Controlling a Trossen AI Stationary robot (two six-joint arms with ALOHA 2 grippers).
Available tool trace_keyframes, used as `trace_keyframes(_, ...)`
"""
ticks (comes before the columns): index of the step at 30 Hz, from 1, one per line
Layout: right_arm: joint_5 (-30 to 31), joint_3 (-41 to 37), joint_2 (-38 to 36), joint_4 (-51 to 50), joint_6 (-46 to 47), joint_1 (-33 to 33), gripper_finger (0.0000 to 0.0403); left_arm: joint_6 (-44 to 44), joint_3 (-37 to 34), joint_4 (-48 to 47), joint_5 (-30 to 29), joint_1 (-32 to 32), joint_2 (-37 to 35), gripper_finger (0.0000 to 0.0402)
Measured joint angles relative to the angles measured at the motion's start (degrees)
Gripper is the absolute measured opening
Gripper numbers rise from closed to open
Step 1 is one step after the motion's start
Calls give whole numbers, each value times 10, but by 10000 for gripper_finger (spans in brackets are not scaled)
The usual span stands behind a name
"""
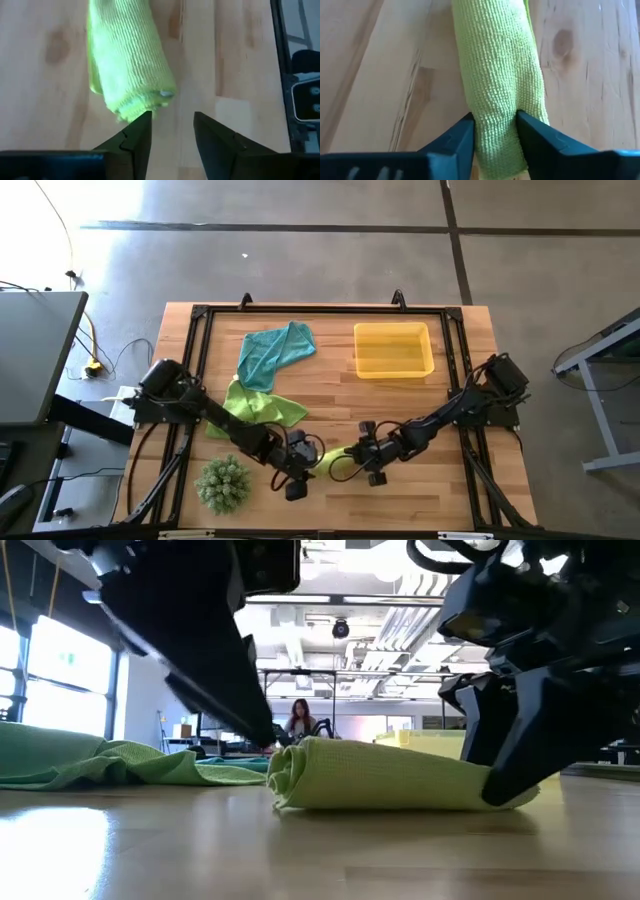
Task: Roll microfiber towels into tight, uniform cylinder then place into a basket
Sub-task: Roll the light green towel
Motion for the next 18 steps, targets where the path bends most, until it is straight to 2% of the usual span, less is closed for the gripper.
trace_keyframes(5,-40,0,-1,1,43,-18,79,81,2,64,-38,-15,-7,141)
trace_keyframes(9,-87,-1,-2,11,80,-37,55,154,2,109,-109,-27,-1,141)
trace_keyframes(14,-147,-3,1,39,102,-56,49,168,2,110,-193,-28,12,141)
trace_keyframes(18,-166,-5,2,50,103,-66,49,168,3,125,-196,-23,44,141)
